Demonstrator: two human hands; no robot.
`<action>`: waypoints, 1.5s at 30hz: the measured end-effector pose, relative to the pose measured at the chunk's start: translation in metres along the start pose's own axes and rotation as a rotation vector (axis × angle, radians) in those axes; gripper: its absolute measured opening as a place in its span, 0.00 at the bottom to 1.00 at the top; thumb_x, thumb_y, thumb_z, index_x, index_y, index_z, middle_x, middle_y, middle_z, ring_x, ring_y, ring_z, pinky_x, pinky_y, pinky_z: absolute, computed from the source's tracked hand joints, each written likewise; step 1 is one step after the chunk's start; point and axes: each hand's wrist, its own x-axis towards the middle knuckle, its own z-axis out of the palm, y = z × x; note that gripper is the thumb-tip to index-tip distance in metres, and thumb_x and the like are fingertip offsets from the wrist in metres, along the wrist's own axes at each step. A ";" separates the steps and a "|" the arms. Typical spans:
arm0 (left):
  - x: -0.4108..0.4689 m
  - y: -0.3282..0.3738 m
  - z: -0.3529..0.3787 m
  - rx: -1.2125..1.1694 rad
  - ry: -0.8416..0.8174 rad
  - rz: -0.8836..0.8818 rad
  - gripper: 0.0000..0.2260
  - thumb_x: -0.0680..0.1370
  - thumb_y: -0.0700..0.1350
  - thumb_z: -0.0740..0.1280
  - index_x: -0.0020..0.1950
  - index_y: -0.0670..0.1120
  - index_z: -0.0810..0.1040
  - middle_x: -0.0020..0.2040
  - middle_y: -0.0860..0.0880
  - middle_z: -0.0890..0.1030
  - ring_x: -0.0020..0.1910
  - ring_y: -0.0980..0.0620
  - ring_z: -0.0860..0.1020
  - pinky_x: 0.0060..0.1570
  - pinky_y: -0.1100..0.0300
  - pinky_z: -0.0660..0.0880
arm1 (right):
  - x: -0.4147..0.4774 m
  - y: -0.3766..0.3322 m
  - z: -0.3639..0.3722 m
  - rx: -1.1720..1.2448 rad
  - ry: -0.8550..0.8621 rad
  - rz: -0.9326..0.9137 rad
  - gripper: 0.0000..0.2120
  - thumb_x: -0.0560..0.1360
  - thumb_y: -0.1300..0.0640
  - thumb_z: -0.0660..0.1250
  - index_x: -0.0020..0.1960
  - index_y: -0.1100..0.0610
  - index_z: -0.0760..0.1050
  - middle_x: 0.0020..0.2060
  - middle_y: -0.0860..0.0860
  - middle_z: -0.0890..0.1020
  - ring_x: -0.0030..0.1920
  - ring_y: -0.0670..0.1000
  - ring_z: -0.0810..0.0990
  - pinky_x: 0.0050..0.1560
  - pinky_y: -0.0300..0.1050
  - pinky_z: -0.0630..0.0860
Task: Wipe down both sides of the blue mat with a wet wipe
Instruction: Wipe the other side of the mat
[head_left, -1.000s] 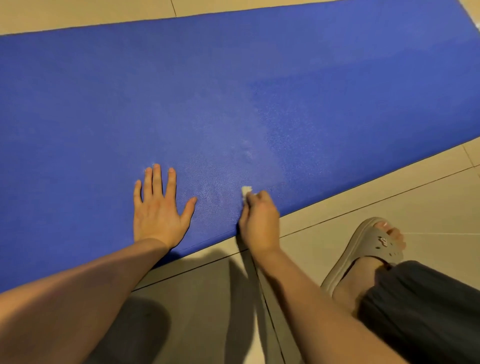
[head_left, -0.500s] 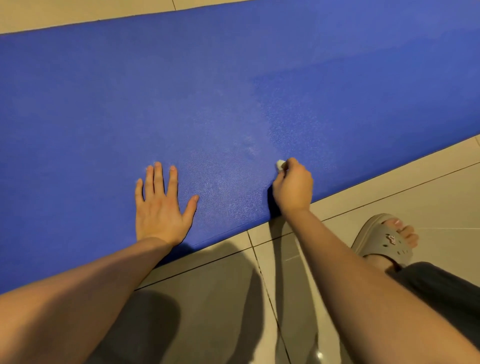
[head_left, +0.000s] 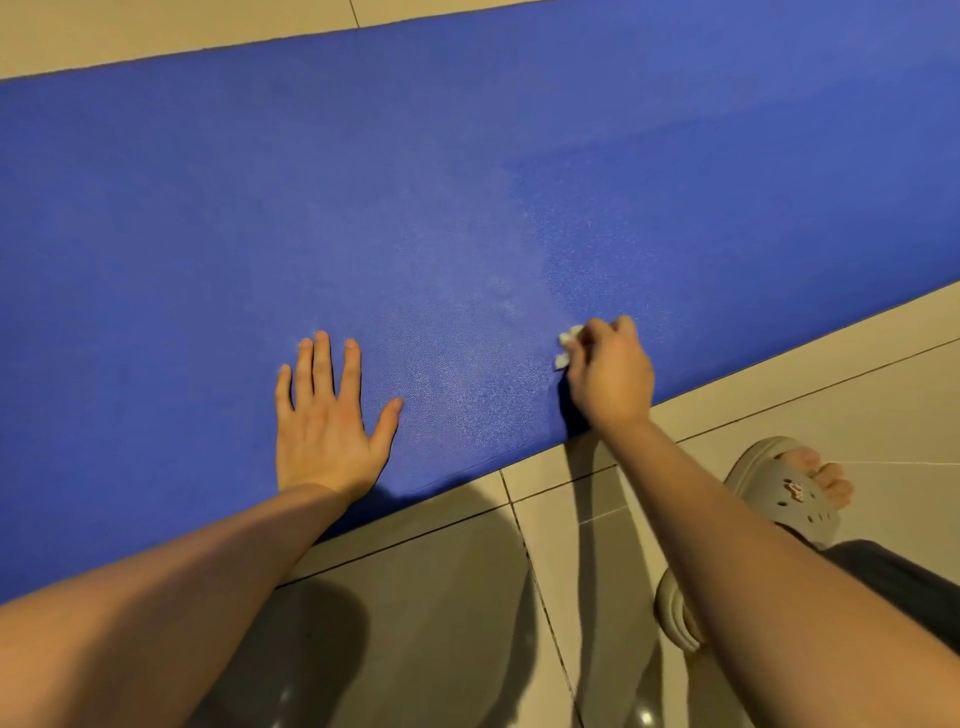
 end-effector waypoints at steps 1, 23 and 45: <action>0.000 0.000 0.000 -0.002 0.002 0.001 0.37 0.81 0.68 0.46 0.82 0.46 0.54 0.82 0.40 0.52 0.82 0.42 0.47 0.78 0.41 0.50 | 0.007 0.004 -0.004 -0.005 0.004 0.057 0.12 0.82 0.48 0.63 0.50 0.57 0.77 0.52 0.56 0.75 0.45 0.61 0.78 0.40 0.47 0.67; 0.000 -0.001 0.001 0.000 -0.001 0.005 0.37 0.81 0.68 0.46 0.83 0.46 0.53 0.82 0.40 0.51 0.82 0.43 0.46 0.79 0.42 0.49 | 0.018 -0.019 -0.005 -0.024 -0.042 0.112 0.10 0.80 0.59 0.63 0.57 0.62 0.76 0.58 0.61 0.73 0.47 0.66 0.77 0.47 0.53 0.71; 0.000 0.000 -0.001 0.004 -0.009 0.009 0.37 0.81 0.67 0.47 0.83 0.45 0.54 0.82 0.40 0.52 0.82 0.42 0.47 0.78 0.41 0.50 | 0.039 -0.039 0.018 0.063 0.015 0.143 0.09 0.81 0.55 0.62 0.49 0.60 0.76 0.46 0.59 0.83 0.46 0.64 0.79 0.40 0.51 0.69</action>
